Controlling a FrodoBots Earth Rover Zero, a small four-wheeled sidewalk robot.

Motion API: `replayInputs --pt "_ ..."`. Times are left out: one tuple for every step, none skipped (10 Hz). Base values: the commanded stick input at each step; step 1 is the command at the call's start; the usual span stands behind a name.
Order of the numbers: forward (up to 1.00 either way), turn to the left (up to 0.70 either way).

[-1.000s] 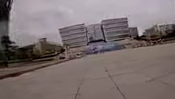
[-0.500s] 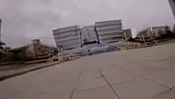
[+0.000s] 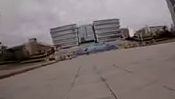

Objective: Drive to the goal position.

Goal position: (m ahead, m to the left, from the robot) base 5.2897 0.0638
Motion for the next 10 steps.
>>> replayInputs --pt "1.00 0.00" --pt "1.00 0.00" --pt "1.00 0.00" --pt "1.00 0.00" --pt "1.00 0.00" --pt "1.00 0.00" --pt "1.00 0.00" --pt "1.00 0.00" --pt "1.00 0.00" --pt "1.00 0.00"
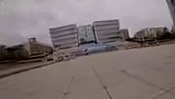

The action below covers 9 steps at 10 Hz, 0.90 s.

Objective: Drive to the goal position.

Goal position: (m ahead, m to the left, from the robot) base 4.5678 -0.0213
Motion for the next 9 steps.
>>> replayInputs --pt "1.00 0.00" --pt "1.00 0.00" --pt "1.00 0.00" --pt "1.00 0.00" --pt "1.00 0.00" --pt "1.00 0.00" --pt "1.00 0.00" --pt "1.00 0.00" --pt "1.00 0.00"
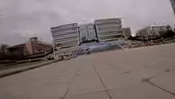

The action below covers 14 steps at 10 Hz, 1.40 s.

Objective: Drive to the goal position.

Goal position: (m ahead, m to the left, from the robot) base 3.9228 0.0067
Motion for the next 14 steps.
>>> replayInputs --pt "1.00 0.00" --pt "1.00 0.00" --pt "1.00 0.00" --pt "1.00 0.00" --pt "1.00 0.00" --pt "1.00 0.00" --pt "1.00 0.00" --pt "1.00 0.00" --pt "1.00 0.00" --pt "1.00 0.00" --pt "1.00 0.00" --pt "1.00 0.00" --pt "1.00 0.00" --pt "1.00 0.00"
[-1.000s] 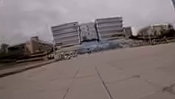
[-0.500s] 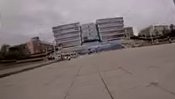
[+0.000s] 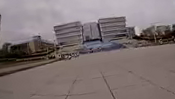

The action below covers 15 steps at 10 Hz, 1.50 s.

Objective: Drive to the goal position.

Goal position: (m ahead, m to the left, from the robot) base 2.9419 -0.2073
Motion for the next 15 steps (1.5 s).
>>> replayInputs --pt "1.00 0.00" --pt "1.00 0.00" --pt "1.00 0.00" --pt "1.00 0.00" --pt "1.00 0.00" --pt "1.00 0.00" --pt "1.00 0.00" --pt "1.00 0.00" --pt "1.00 0.00" --pt "1.00 0.00" --pt "1.00 0.00" --pt "1.00 0.00" --pt "1.00 0.00" --pt "1.00 0.00" --pt "1.00 0.00"
